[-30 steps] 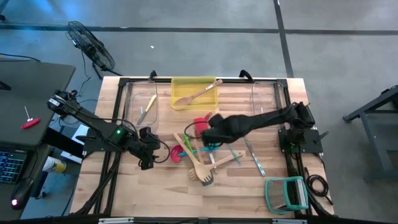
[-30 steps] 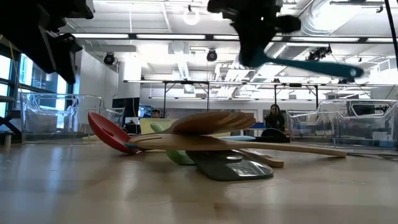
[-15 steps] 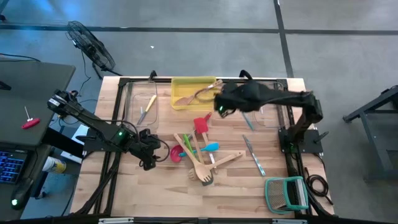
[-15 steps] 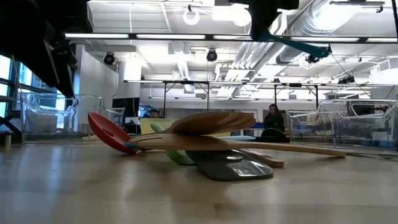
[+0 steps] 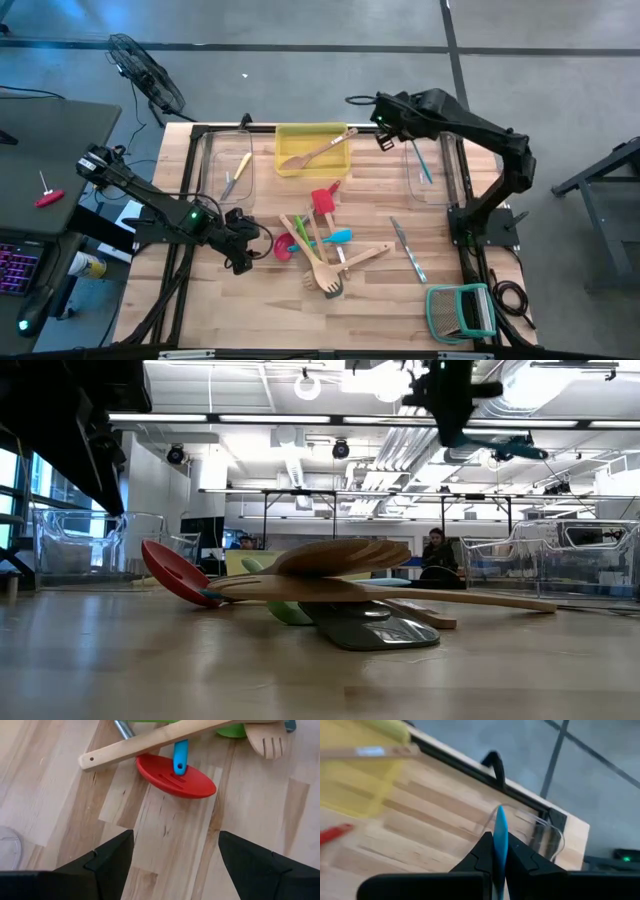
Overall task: Pick & Place Kitchen Items
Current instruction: Put the blue spatula into the right transparent bin, then put the wooden serving spoon into the yellow bin
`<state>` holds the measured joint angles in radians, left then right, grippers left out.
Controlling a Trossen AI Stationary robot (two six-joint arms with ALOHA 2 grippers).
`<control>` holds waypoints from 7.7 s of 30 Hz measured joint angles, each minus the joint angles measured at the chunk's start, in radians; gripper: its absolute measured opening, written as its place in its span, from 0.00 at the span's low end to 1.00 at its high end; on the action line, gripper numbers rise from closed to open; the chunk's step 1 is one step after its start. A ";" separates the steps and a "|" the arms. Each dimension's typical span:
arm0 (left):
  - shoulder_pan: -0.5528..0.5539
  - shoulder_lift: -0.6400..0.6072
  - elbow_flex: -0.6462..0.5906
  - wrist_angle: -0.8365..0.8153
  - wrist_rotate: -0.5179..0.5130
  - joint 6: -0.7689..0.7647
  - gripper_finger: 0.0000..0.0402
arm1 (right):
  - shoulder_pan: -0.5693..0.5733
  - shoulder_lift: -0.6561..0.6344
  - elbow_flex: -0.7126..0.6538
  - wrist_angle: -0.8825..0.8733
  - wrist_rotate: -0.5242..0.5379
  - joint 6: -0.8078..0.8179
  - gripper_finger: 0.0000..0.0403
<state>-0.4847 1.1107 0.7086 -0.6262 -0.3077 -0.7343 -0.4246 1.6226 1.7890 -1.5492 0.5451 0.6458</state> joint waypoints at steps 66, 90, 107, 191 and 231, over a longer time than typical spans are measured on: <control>0.000 0.000 0.000 0.057 -0.132 0.030 0.71 | -0.328 -0.063 -0.613 0.454 -0.275 -0.093 0.19; 0.000 0.000 0.076 0.186 -0.117 0.291 0.71 | -0.265 -0.205 -0.612 0.605 -0.340 -0.146 0.40; 0.002 0.021 0.236 0.213 -0.128 0.900 0.71 | 0.081 -0.469 -0.612 0.952 -0.901 -0.208 0.40; 0.269 0.694 0.565 0.055 0.415 1.156 0.71 | 0.937 -0.339 -0.612 1.385 -0.696 -0.545 0.40; 0.283 0.741 0.565 0.085 0.482 1.171 0.71 | 0.937 -0.339 -0.612 1.372 -0.666 -0.536 0.40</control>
<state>-0.2020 1.8521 1.2732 -0.5415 0.1748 0.4367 0.5124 1.2839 1.1774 -0.1775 -0.1207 0.1095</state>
